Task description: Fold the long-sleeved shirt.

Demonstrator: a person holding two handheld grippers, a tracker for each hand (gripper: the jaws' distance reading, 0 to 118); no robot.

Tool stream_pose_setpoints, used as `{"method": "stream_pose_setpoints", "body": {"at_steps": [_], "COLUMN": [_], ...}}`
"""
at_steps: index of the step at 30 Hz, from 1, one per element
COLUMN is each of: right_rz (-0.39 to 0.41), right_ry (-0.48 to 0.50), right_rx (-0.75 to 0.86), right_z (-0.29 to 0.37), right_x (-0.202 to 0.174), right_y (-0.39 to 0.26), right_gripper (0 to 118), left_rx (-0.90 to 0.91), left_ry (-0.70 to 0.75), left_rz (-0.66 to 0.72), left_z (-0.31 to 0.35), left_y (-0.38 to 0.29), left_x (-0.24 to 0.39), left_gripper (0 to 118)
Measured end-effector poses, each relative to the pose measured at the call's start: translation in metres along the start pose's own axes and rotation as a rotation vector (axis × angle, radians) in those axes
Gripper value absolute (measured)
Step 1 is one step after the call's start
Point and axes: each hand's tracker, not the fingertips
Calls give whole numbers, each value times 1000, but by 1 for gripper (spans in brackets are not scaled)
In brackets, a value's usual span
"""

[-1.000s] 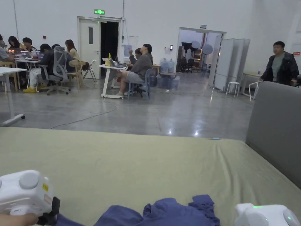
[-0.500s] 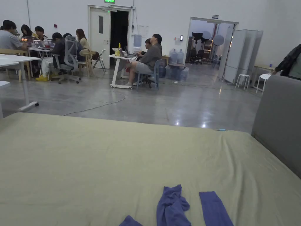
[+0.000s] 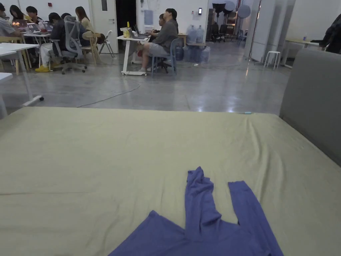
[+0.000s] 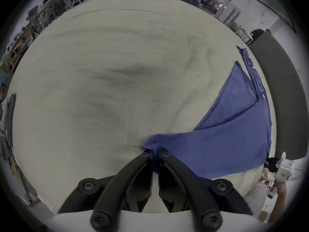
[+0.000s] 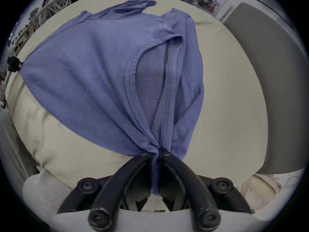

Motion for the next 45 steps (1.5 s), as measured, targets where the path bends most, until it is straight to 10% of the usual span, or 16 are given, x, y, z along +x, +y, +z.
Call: {"method": "stream_pose_setpoints", "body": {"at_steps": [4, 6, 7, 13, 14, 16, 17, 21, 24, 29, 31, 35, 38, 40, 42, 45], "right_rz": [-59, -148, -159, -294, -288, -287, -285, -257, -246, -250, -243, -188, -138, -131, -118, -151], "right_ry": [28, 29, 48, 202, 198, 183, 177, 272, 264, 226, 199, 176, 173, 206, 234, 193], "right_rx": [-33, 30, 103, 309, 303, 281, 254, 198, 191, 139, 112, 130, 182, 219, 184, 149], "right_z": [33, 77, 99, 176, 175, 167, 159, 138, 128, 103, 92, 80, 70, 56, 30, -19], "right_x": [24, 42, 46, 30, 17, -3, -11, -23, -20, -17, -17, -6, 6, 18, 20, 14], "right_y": [10, 10, 7, -35, -41, -48, -53, -46, -30, 6, 22, 69, 134, 184, 239, 294], "right_gripper": [23, 84, 98, 96, 80, 0, 0, 0, 0, 0, 0, 0, 0, 29, 118, 116], "left_rx": [6, 134, 201, 227, 135, 110, 87, 154, 206, 141, 109, 134, 159, 149, 164, 142], "left_ry": [-13, -57, -81, -92, -22, 43, 53, -39, -31, 48, 133, 166, 135, 124, 116, 46], "left_rz": [148, 176, 178, 50, 12, -43, -62, 68, 39, 56, 4, -60, -119, -126, -104, -40], "left_z": [35, 78, 105, 142, 132, 107, 97, 95, 80, 25, 1, 6, 14, 16, 20, 28], "left_y": [6, -1, -16, -91, -103, -121, -124, -101, -64, -22, -18, -26, -26, -27, -27, -28], "left_x": [-9, -11, -4, 10, 16, 18, 20, 10, 14, 25, 23, 33, 45, 43, 39, 36], "left_gripper": [33, 105, 116, 118, 115, 28, 0, 2, 117, 113, 69, 54, 0, 0, 0, 0]}}
